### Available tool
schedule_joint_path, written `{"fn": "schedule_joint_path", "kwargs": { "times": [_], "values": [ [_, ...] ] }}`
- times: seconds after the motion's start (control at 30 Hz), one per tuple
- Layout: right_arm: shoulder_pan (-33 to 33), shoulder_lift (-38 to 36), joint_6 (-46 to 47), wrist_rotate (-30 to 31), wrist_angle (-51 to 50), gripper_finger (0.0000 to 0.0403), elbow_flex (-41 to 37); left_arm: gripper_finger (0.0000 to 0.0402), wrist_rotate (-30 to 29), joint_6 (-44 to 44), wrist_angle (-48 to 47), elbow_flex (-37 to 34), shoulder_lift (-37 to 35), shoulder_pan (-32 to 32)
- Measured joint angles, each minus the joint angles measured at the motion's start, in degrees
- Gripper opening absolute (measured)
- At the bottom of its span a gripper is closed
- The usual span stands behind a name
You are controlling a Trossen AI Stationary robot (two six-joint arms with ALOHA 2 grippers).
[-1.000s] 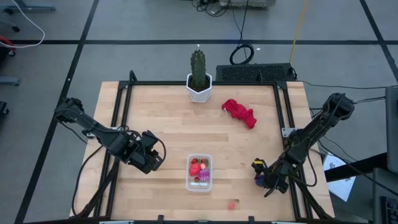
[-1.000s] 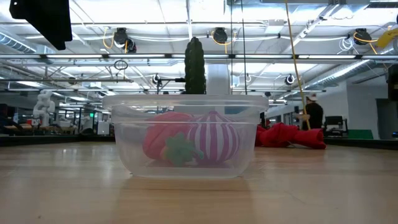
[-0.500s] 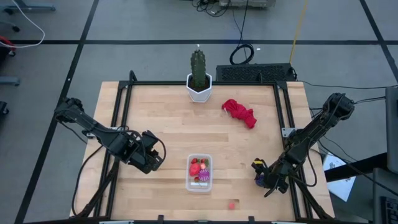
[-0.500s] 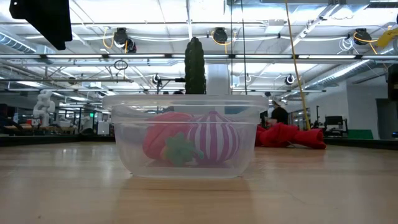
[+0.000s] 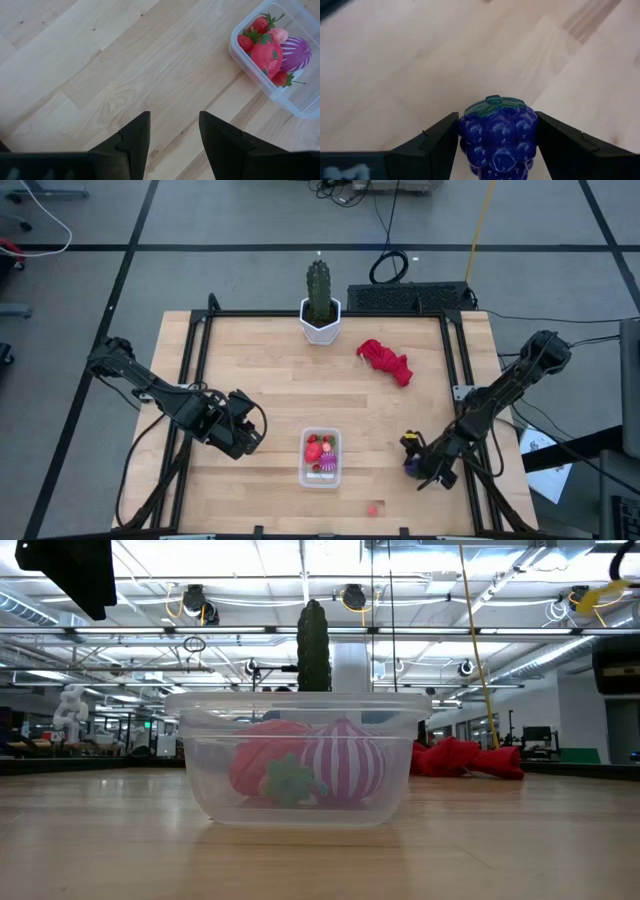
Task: Pick and placing Produce into tupperware
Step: Put the grapes into the transparent container
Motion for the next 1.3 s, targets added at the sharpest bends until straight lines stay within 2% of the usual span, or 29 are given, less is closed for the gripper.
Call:
{"fn": "schedule_joint_path", "kwargs": {
  "times": [0.4,0.87,1.03,1.3],
  "values": [
    [-5.97,0.0,-5.28,0.15,1.09,0.0233,8.68,0.0175,0.0,0.02,0.0,0.0,0.01,0.02],
    [-18.48,1.65,-13.96,-0.16,18.51,0.0233,13.74,0.0175,0.0,0.08,1.66,0.0,0.02,0.02],
    [-21.59,7.53,-17.05,-0.2,22.73,0.0233,17.63,0.0175,0.03,1.79,3.2,0.0,0.0,0.02],
    [-25.65,23.77,-19.58,-1.36,26.77,0.0233,28.23,0.0175,0.13,2.71,3.78,0.02,0.0,0.02]
  ]
}}
